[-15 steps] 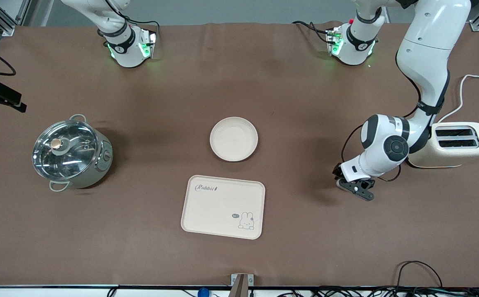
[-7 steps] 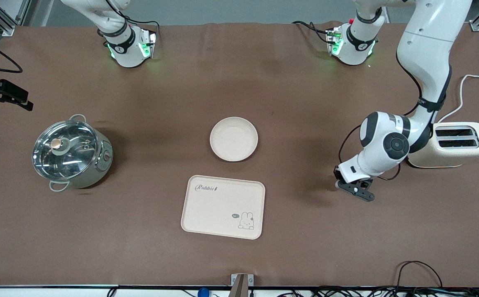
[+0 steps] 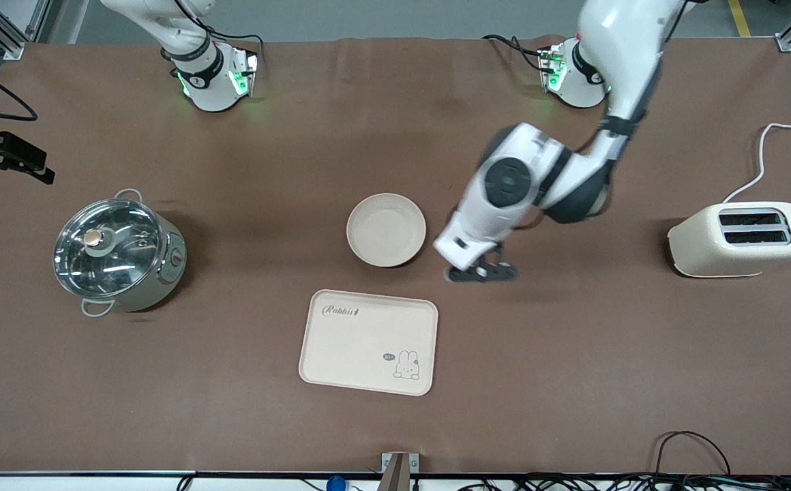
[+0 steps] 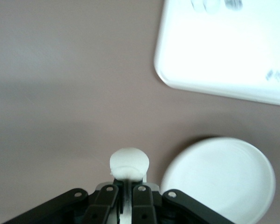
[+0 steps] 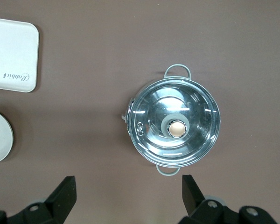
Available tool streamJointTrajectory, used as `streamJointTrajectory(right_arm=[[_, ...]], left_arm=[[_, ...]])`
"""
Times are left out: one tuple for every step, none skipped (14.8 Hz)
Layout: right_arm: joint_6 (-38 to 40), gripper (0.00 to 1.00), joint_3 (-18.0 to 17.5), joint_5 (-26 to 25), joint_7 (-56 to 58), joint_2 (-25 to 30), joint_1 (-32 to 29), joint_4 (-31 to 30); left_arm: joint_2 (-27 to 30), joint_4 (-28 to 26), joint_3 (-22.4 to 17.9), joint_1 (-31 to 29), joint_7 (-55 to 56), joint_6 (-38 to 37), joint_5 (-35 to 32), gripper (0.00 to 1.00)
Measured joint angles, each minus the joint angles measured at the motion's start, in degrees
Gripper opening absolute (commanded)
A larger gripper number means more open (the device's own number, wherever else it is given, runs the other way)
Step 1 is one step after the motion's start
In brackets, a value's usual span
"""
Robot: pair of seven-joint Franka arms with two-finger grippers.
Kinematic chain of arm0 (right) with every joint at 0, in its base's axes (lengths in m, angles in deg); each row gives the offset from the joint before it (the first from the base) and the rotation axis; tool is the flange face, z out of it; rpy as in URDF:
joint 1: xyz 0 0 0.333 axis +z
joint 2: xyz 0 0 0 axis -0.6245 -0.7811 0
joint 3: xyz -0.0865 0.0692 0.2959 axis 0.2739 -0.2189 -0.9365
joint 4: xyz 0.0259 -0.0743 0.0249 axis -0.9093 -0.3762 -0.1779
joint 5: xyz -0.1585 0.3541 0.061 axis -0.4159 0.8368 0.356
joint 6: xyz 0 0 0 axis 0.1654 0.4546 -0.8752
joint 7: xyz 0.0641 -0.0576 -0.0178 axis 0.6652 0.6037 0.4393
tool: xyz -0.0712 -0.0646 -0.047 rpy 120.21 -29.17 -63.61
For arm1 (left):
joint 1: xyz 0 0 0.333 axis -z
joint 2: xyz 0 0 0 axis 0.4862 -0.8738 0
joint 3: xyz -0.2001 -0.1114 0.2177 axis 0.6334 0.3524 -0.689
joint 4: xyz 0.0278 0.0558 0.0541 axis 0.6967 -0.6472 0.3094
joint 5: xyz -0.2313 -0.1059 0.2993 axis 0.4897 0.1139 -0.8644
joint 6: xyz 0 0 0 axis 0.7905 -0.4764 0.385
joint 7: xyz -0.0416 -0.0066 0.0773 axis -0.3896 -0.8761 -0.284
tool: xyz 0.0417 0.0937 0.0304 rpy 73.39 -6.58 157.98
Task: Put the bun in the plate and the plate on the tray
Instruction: 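Carry the bun over the white plate and lower it with the left gripper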
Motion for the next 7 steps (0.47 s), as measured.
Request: streamJointTrajectory(right_arm=[[-0.05, 1.0, 0.0, 0.02, 0.0, -0.01, 0.0, -0.01], [-0.18, 1.0, 0.0, 0.07, -0.01, -0.03, 0.0, -0.06], [-0.28, 1.0, -0.01, 0.24, -0.02, -0.08, 0.0, -0.19], [-0.49, 1.0, -0.02, 1.01, -0.04, -0.13, 0.02, -0.66], [-1.25, 1.0, -0.04, 2.44, -0.11, -0.18, 0.06, -1.59], [-2.8, 1.0, -0.07, 3.56, -0.2, -0.23, 0.12, -3.02], [-5.05, 1.0, -0.08, 4.28, -0.3, -0.3, 0.18, -4.9]], left_arm=[[-1.31, -0.02, -0.02, 2.2, 3.8, 1.4, 0.0, 0.12], [-2.73, -0.05, -0.04, 3.87, 6.72, 2.84, 0.0, 0.14], [-4.23, -0.07, -0.03, 5.21, 9.0, 4.06, 0.0, 0.14], [-5.83, -0.08, -0.03, 6.52, 11.03, 5.68, 0.0, 0.18], [-7.36, -0.08, -0.03, 7.76, 13.0, 7.69, 0.0, 0.36], [-8.79, -0.07, -0.04, 8.83, 14.84, 9.77, 0.0, 0.66], [-10.05, -0.05, -0.04, 9.63, 16.5, 11.74, 0.0, 1.0]])
